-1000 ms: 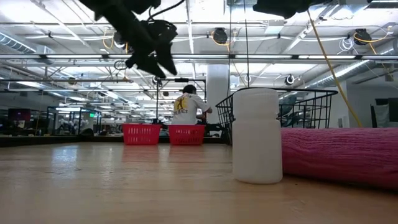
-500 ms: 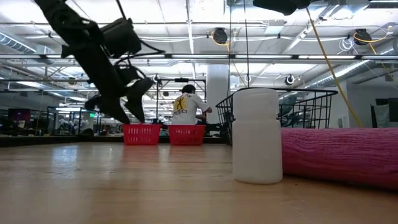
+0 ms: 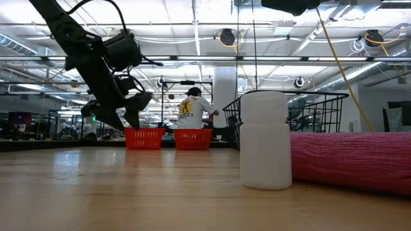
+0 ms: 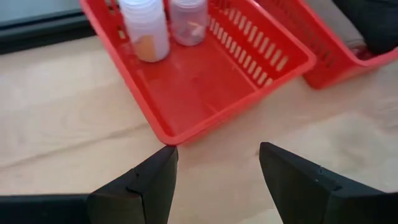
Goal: Pick & Place Medicine items
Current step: Adjust the left orange basket on the table, then put the white pill bottle into the left orange basket
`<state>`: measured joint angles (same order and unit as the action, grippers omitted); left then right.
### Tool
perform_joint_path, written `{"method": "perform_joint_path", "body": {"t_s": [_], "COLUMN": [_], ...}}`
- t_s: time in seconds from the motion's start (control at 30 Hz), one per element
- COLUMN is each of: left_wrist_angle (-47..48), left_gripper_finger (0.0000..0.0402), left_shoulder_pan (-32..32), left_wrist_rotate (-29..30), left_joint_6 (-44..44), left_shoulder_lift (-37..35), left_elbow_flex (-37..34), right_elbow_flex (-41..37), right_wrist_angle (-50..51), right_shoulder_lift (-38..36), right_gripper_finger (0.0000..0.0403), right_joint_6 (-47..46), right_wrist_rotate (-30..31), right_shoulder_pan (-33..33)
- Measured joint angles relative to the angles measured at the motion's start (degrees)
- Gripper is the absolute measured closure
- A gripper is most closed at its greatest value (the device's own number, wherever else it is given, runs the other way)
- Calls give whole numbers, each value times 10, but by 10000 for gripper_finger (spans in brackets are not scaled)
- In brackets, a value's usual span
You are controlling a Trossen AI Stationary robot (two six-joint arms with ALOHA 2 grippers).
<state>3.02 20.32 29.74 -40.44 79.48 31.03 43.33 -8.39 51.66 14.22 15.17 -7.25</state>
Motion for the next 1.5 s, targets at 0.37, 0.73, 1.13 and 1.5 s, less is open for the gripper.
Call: {"method": "perform_joint_path", "body": {"t_s": [0.37,0.73,1.13,1.5], "left_wrist_angle": [17,16,-184,-75], "left_gripper_finger": [165,165,165,165], "left_shoulder_pan": [23,-51,-310,-509], "left_wrist_rotate": [-42,-71,-316,-107], "left_joint_6": [69,103,84,144], "left_shoulder_lift": [-29,-198,-169,132], "left_elbow_flex": [-1,0,9,283], "right_elbow_flex": [0,0,0,0], "right_wrist_angle": [1,-7,-19,-38], "right_shoulder_lift": [0,36,87,57], "right_gripper_finger": [193,193,193,193], "right_joint_6": [1,-15,-66,-57], "right_wrist_rotate": [-2,95,133,134], "right_shoulder_pan": [-17,-147,-185,-190]}}
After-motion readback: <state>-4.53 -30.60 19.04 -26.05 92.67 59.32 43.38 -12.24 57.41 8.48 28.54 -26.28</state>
